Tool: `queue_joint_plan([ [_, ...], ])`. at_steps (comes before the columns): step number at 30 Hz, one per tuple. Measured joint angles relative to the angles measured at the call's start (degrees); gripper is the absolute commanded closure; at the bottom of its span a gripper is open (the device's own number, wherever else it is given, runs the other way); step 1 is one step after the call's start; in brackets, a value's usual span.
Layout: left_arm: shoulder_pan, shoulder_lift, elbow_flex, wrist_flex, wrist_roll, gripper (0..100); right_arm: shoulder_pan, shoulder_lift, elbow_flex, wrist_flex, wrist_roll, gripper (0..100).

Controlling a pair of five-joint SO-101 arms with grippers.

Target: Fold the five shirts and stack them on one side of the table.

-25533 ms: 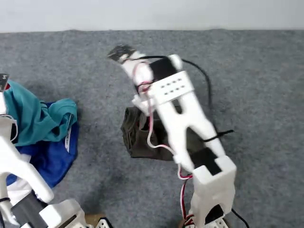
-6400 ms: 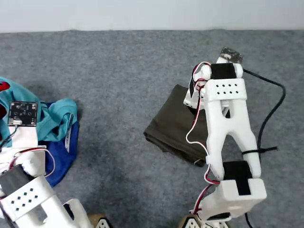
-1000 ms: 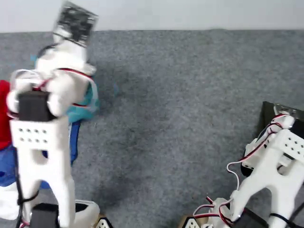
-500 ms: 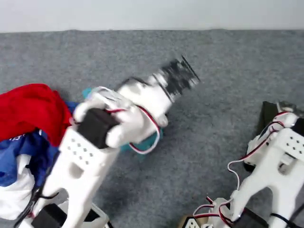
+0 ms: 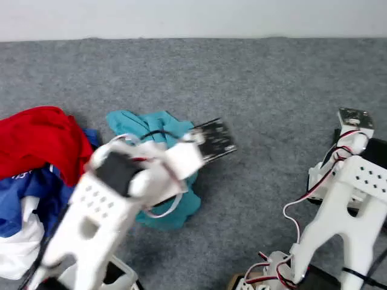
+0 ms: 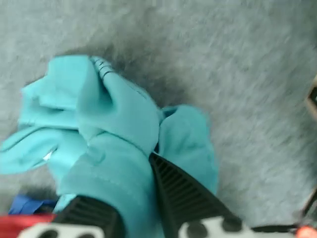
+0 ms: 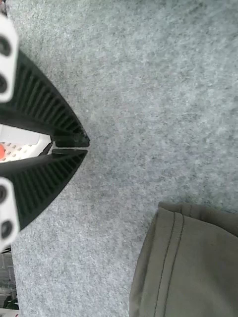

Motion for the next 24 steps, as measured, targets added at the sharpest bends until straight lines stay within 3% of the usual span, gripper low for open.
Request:
queue_joint_plan([
  [11, -32.44, -29.27, 16.88, 0.44, -14.95, 99, -0.35, 0.0, 0.0, 0.0, 0.0, 99.0],
  [17, -51.34, -35.69, 24.26, -1.14, -17.41, 99, -7.12, 0.0, 0.0, 0.0, 0.0, 99.0],
  [20, -57.41, -36.66, 29.01, -4.22, -17.41, 99, -12.75, 0.0, 0.0, 0.0, 0.0, 99.0],
  [24, -60.13, -38.24, 31.65, -6.42, -16.35, 98, -18.81, 0.0, 0.0, 0.0, 0.0, 99.0],
])
